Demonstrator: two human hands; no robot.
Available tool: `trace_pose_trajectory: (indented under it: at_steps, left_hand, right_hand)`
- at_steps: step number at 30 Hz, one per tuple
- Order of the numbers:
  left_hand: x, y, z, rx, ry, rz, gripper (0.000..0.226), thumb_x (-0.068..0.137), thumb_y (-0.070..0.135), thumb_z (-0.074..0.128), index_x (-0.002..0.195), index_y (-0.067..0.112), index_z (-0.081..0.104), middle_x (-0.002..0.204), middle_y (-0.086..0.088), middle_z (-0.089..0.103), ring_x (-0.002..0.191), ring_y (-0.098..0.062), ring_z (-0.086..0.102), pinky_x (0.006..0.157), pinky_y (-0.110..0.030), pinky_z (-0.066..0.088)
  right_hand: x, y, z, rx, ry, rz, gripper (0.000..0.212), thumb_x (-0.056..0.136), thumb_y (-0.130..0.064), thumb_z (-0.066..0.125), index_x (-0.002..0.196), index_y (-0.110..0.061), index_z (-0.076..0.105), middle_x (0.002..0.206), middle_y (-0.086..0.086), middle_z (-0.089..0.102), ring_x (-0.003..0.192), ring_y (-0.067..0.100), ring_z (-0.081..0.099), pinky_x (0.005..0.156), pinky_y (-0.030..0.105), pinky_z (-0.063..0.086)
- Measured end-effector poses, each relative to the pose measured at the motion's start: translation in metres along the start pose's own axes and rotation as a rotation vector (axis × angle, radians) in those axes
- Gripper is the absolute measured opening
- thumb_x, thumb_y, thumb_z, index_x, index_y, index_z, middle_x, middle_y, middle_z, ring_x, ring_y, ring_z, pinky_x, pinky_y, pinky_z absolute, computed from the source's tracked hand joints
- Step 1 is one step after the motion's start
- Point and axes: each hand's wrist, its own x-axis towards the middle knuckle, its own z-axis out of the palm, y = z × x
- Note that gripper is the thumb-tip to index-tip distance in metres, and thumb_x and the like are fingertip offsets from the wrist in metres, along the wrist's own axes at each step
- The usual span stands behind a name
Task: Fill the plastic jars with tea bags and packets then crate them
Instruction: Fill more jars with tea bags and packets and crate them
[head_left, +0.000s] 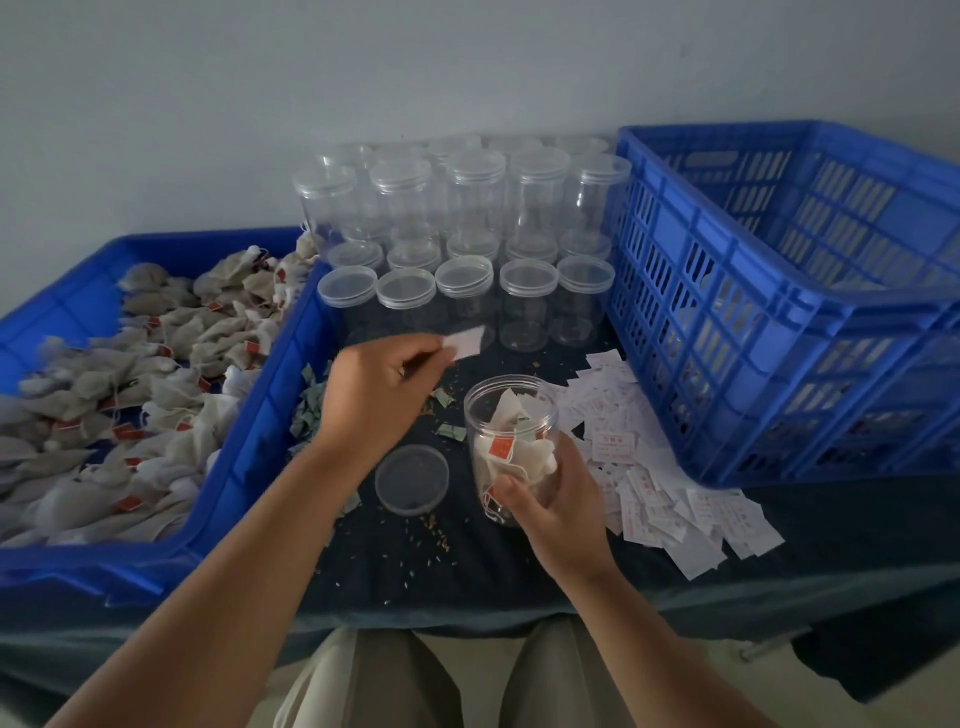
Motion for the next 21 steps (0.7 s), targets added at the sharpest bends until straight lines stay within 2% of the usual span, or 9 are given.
trace_pose_trajectory:
  at_steps: [4,6,9,10,12,15,17,19,21]
  left_hand:
    - [0.001,0.014,-0.019,0.156,-0.217,0.463,0.019,0.100,0.021,0.072,0.115,0.021,0.082,0.112,0.009,0.079,0.100,-0.004,0.069,0.088,-0.022,0.056]
    - [0.004,0.022,-0.020,0.215,-0.442,0.432,0.029,0.100,0.011,0.065,0.120,0.026,0.081,0.138,0.010,0.069,0.128,-0.011,0.059,0.105,-0.027,0.048]
    - [0.009,0.025,-0.022,0.244,-0.753,0.210,0.055,0.100,-0.002,0.051,0.124,0.040,0.076,0.164,0.023,0.037,0.152,-0.003,0.026,0.120,-0.021,0.020]
    - [0.009,0.024,-0.022,0.191,-0.758,0.159,0.061,0.099,-0.005,0.048,0.126,0.042,0.075,0.164,0.026,0.035,0.152,0.001,0.025,0.120,-0.020,0.019]
    - [0.006,0.021,-0.021,0.028,-0.540,0.072,0.060,0.102,-0.003,0.046,0.128,0.044,0.071,0.154,0.028,0.049,0.143,0.009,0.039,0.117,-0.015,0.032]
    - [-0.003,0.005,-0.019,-0.025,-0.239,-0.155,0.031,0.106,0.027,0.057,0.127,0.049,0.063,0.115,0.032,0.068,0.108,0.014,0.062,0.086,-0.011,0.053]
    - [-0.015,-0.012,-0.019,0.211,-0.391,-0.301,0.030,0.099,0.050,0.064,0.129,0.047,0.061,0.105,0.029,0.068,0.092,0.009,0.065,0.075,-0.016,0.052]
    - [-0.034,-0.026,-0.014,0.460,-0.653,-0.351,0.043,0.090,0.060,0.072,0.128,0.042,0.062,0.113,0.019,0.068,0.095,-0.001,0.065,0.081,-0.028,0.056]
    - [-0.052,-0.030,-0.007,0.572,-0.739,-0.355,0.044,0.083,0.062,0.077,0.118,0.040,0.063,0.113,0.012,0.068,0.097,-0.010,0.065,0.085,-0.037,0.058]
  right_hand:
    - [-0.002,-0.001,0.001,0.008,-0.025,-0.009,0.053,0.089,-0.070,0.074,0.120,-0.029,0.064,0.106,-0.007,0.075,0.090,0.019,0.075,0.073,0.038,0.063]
    - [-0.002,-0.003,0.000,-0.005,-0.027,-0.008,0.051,0.088,-0.071,0.073,0.119,-0.033,0.063,0.105,-0.008,0.075,0.090,0.017,0.075,0.072,0.033,0.063]
    - [-0.003,-0.005,0.000,-0.015,-0.043,-0.026,0.049,0.088,-0.070,0.075,0.121,-0.036,0.062,0.106,-0.010,0.075,0.091,0.016,0.076,0.072,0.034,0.064]
    - [-0.003,-0.004,0.001,-0.009,-0.051,-0.030,0.051,0.088,-0.068,0.076,0.123,-0.033,0.062,0.107,-0.009,0.075,0.092,0.018,0.076,0.073,0.038,0.065]
    - [-0.004,-0.004,0.001,0.016,-0.059,-0.029,0.057,0.088,-0.066,0.077,0.127,-0.028,0.062,0.112,-0.007,0.076,0.099,0.019,0.077,0.078,0.044,0.066]
    - [-0.004,-0.003,0.000,0.059,-0.054,-0.020,0.059,0.089,-0.063,0.079,0.131,-0.026,0.061,0.118,-0.005,0.076,0.107,0.021,0.076,0.084,0.047,0.065]
    - [-0.003,-0.005,0.000,0.065,-0.047,-0.022,0.058,0.090,-0.063,0.078,0.132,-0.027,0.061,0.119,-0.005,0.075,0.108,0.021,0.076,0.085,0.045,0.065]
    - [-0.002,-0.009,0.000,0.066,-0.047,-0.024,0.055,0.090,-0.065,0.076,0.132,-0.033,0.061,0.119,-0.009,0.075,0.108,0.017,0.075,0.085,0.037,0.065]
    - [-0.002,-0.013,0.000,0.057,-0.044,-0.037,0.048,0.090,-0.066,0.074,0.130,-0.042,0.059,0.119,-0.014,0.074,0.107,0.010,0.074,0.084,0.023,0.061]
